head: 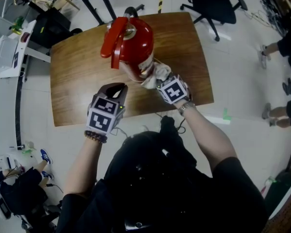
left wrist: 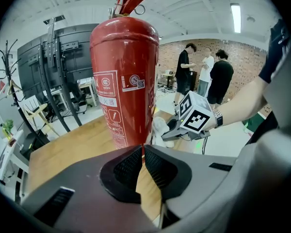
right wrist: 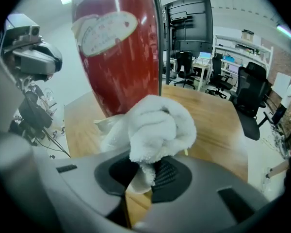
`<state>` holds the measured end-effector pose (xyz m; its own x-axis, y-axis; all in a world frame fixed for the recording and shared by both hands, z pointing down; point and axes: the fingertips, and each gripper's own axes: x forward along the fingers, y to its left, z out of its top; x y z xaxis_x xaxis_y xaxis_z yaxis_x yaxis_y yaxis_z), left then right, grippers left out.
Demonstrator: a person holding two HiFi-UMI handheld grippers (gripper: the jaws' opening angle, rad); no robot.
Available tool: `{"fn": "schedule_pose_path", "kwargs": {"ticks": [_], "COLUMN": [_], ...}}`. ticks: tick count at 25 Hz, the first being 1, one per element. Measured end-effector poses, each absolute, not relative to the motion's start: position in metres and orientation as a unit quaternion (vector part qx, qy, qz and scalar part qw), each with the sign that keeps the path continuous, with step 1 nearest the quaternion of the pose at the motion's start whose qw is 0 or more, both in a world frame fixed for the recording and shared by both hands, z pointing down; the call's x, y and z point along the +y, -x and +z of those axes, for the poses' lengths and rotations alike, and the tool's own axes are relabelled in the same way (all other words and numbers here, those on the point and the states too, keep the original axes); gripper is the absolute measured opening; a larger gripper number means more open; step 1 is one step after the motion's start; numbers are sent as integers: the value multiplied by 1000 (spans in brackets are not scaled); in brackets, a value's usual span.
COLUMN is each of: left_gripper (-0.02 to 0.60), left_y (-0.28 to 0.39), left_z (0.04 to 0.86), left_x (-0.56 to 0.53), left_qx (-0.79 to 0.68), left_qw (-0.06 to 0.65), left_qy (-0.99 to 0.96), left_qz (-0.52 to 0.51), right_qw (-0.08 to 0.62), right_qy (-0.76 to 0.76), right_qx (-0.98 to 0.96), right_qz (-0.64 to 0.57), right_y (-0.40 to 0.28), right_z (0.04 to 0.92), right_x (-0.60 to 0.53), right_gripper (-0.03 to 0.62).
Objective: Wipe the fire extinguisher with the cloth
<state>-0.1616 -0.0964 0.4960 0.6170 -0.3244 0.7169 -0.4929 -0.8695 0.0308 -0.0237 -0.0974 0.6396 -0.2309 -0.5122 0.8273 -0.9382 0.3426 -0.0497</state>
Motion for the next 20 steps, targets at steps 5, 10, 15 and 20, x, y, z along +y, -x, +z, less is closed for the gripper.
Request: {"fn": "schedule_pose_path", "kwargs": {"ticks": [5, 10, 15, 20], "left_gripper": [12, 11, 12, 12], "left_y": [163, 162, 167, 174], "left_z": [492, 483, 469, 460], "left_x": [-96, -90, -81, -76], "left_qx": [-224, -201, -179, -168], "left_qw": [109, 96, 82, 69], "left_qy": [-898, -913, -925, -929], "left_qz": [363, 340, 326, 321], "right_qw": [365, 345, 316, 282], "right_qy": [-526, -571, -617, -647], "right_qx": [-721, -708, -696, -695], "right_qz": [264, 233, 188, 135], "right_y": [9, -4, -13, -16], "right_z": [604, 551, 484, 416], "right_x": [-87, -74, -67, -70], "right_gripper": [75, 75, 75, 75]}}
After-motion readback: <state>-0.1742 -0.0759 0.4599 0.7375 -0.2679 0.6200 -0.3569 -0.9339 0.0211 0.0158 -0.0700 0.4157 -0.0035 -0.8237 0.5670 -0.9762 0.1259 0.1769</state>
